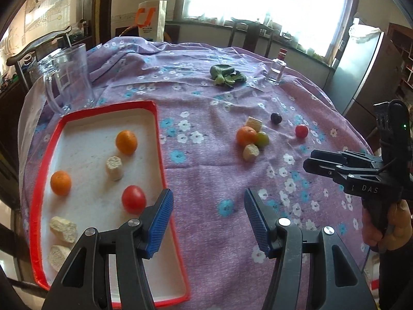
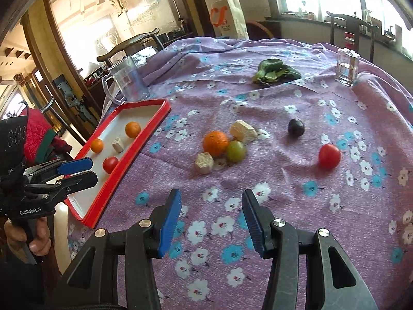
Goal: Organize fruits
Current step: 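Move both open tools back over the remaining food items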
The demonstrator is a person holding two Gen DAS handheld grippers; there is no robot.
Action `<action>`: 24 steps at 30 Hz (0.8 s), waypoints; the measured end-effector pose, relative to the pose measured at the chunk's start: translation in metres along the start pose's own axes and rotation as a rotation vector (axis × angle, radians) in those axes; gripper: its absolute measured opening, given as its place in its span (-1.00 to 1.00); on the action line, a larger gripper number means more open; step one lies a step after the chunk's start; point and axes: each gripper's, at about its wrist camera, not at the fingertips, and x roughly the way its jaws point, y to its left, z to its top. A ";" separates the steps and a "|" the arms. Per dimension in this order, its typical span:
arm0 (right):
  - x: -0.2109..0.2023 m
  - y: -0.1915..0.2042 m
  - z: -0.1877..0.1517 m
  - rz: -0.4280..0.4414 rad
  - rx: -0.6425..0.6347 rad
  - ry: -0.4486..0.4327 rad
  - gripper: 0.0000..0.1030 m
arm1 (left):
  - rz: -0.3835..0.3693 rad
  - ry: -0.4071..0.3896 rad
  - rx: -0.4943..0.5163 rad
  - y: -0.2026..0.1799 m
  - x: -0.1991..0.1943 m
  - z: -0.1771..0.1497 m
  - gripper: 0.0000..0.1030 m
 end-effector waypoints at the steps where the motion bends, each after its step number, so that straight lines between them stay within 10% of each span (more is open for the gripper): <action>1: -0.001 -0.006 -0.001 -0.009 0.012 -0.001 -0.03 | -0.018 0.010 0.004 -0.005 0.005 0.002 0.10; 24: 0.021 -0.049 0.021 -0.042 0.060 -0.015 -0.07 | -0.098 0.097 0.009 -0.044 0.111 0.043 0.06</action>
